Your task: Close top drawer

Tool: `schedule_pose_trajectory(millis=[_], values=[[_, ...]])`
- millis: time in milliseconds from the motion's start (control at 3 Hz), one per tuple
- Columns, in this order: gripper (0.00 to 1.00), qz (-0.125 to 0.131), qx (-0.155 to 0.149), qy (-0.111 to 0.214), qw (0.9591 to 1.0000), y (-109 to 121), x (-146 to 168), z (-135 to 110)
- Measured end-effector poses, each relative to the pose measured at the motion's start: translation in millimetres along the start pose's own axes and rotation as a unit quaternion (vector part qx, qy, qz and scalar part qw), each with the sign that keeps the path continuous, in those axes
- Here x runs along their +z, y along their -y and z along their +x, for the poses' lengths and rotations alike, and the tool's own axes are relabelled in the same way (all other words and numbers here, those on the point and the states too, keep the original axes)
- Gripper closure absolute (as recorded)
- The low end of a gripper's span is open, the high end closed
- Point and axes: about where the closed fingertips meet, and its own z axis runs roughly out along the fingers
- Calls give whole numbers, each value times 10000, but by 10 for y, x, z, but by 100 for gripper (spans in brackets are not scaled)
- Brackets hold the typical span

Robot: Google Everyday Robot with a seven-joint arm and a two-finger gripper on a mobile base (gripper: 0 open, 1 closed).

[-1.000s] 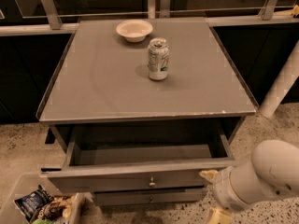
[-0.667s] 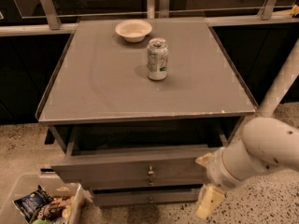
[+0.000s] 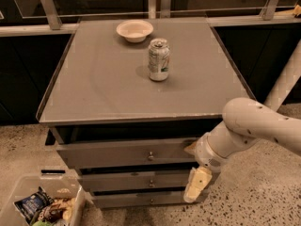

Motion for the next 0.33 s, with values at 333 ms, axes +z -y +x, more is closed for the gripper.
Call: schedule_pose_trajectory(millis=[333], values=[[0, -105, -121, 276, 9995, 22, 106, -21]])
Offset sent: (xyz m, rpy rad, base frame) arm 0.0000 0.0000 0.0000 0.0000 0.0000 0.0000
